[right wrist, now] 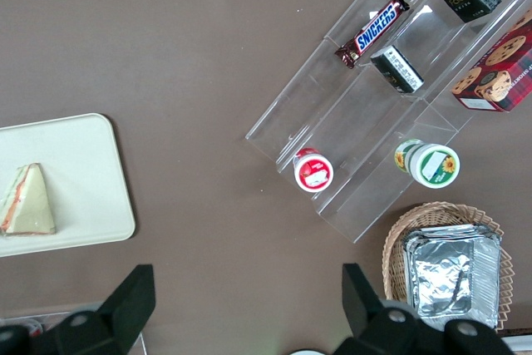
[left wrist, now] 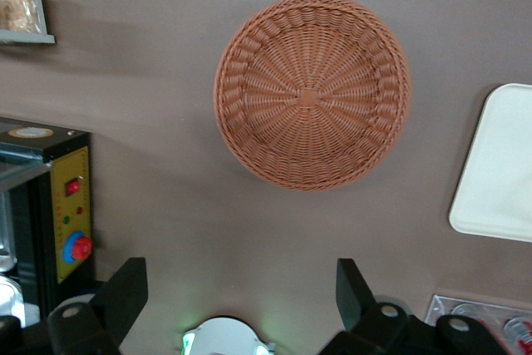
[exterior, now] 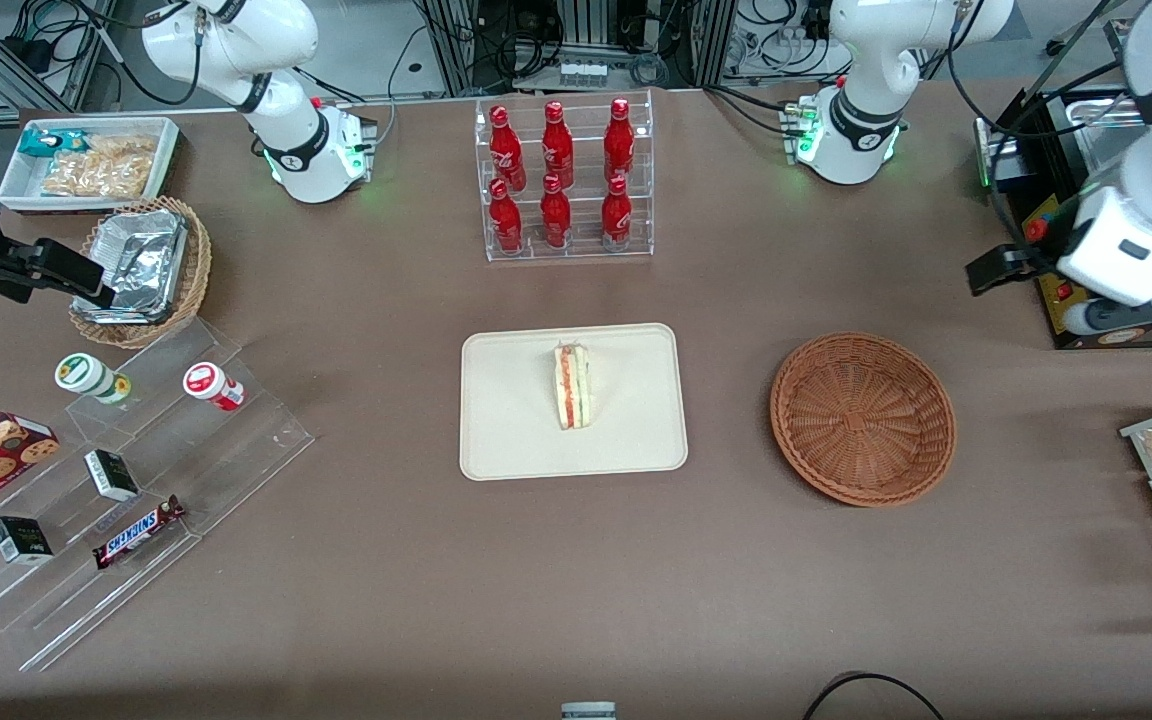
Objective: Place sandwich from basket to tray
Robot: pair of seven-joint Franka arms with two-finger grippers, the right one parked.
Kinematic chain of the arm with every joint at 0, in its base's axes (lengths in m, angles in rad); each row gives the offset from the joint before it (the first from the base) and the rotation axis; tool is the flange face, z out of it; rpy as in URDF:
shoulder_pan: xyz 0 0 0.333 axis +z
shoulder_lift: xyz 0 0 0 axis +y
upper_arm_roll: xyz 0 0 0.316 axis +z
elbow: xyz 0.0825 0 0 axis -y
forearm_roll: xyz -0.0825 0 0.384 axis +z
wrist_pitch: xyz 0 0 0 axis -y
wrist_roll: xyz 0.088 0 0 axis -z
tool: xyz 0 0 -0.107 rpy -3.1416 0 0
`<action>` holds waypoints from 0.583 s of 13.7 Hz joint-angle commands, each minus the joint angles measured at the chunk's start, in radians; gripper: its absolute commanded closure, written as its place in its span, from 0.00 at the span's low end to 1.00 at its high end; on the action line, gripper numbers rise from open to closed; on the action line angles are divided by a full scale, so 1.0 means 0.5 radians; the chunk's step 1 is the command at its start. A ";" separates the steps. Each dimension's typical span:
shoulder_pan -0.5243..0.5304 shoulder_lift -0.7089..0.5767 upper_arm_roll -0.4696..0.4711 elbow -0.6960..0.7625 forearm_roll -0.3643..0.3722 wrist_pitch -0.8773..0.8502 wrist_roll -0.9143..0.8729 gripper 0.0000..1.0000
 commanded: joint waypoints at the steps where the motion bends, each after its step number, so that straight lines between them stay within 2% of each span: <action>1: 0.094 -0.058 -0.026 -0.040 -0.025 -0.019 0.160 0.00; 5: 0.101 -0.006 -0.023 0.052 -0.102 0.002 0.191 0.00; 8: 0.079 0.071 -0.035 0.187 -0.105 0.005 0.207 0.00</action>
